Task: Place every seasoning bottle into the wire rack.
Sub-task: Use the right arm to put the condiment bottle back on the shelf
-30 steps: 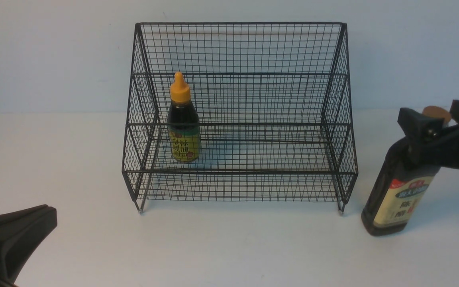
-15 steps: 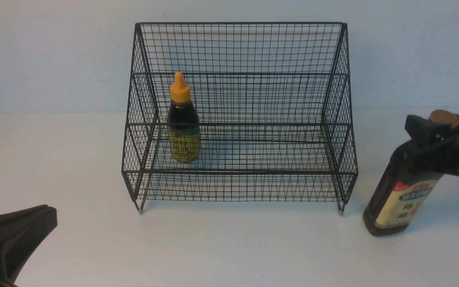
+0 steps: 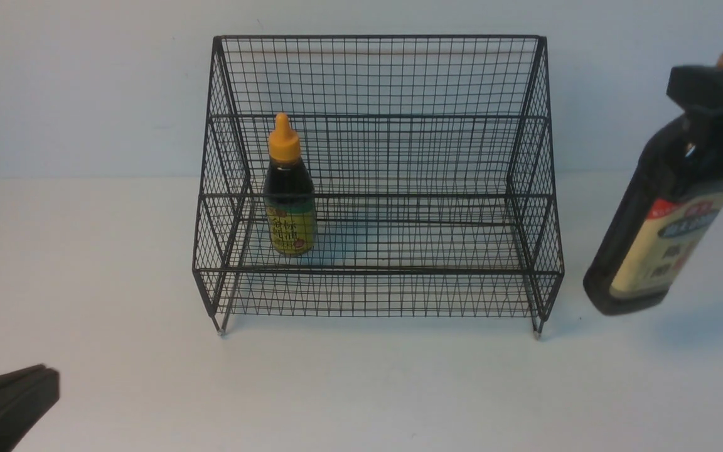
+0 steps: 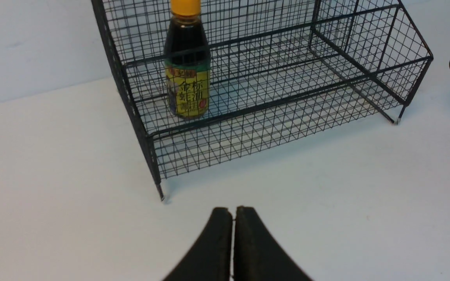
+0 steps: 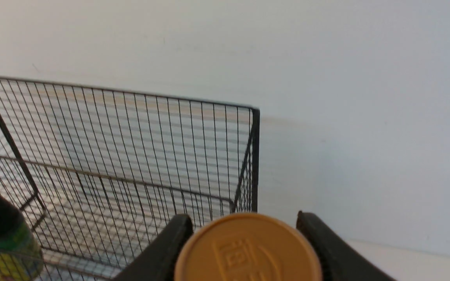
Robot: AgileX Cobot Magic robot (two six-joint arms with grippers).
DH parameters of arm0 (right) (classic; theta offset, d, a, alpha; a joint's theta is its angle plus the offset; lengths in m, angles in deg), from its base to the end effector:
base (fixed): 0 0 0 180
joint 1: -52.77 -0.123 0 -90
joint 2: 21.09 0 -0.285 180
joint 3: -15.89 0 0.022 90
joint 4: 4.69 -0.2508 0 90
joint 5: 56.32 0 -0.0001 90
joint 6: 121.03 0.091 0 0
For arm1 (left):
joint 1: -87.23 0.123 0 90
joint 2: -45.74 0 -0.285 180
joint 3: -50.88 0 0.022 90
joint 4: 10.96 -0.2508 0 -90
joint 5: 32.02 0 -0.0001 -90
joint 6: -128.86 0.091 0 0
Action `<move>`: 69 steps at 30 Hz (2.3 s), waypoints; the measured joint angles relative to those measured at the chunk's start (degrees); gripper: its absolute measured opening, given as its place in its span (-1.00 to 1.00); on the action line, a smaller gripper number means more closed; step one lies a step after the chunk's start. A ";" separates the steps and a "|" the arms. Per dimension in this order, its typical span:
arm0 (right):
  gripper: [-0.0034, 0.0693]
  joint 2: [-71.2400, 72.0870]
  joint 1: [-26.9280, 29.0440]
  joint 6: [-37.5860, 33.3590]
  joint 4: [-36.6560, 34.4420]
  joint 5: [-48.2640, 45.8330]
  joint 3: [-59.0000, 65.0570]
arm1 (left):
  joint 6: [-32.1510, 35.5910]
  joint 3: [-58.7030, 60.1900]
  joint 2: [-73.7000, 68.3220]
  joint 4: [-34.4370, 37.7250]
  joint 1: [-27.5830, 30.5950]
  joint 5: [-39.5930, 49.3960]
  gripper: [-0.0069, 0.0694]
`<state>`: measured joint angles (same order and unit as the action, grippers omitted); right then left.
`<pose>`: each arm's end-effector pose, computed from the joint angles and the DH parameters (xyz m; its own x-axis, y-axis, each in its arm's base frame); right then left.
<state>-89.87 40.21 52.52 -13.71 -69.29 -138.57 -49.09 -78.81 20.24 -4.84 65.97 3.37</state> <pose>0.2291 0.0543 0.3648 -0.2976 -0.0244 -0.9544 -0.2382 0.9700 0.0494 0.0588 -0.0289 0.2958 -0.3556 0.0833 -0.9309 0.3979 0.9148 -0.0701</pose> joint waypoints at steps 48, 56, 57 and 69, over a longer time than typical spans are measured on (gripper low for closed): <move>-0.04 -41.51 -8.32 0.54 -0.42 8.24 -51.35 | -32.33 13.75 18.77 -31.45 0.00 -2.72 -0.83; -0.04 -43.90 -7.83 0.54 -0.42 9.08 -51.43 | -32.33 13.75 18.77 -31.45 0.00 -2.72 -0.83; -0.04 -44.04 -7.75 0.54 -0.42 9.27 -51.43 | -32.33 13.75 18.77 -31.45 0.00 -2.72 -0.83; -0.04 -44.17 -7.37 0.54 0.03 10.02 -51.43 | -32.33 13.75 18.77 -31.52 0.00 -2.74 -0.83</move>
<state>-134.03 32.84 53.06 -13.68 -59.26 -190.00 -81.42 -65.05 39.01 -36.36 65.97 0.63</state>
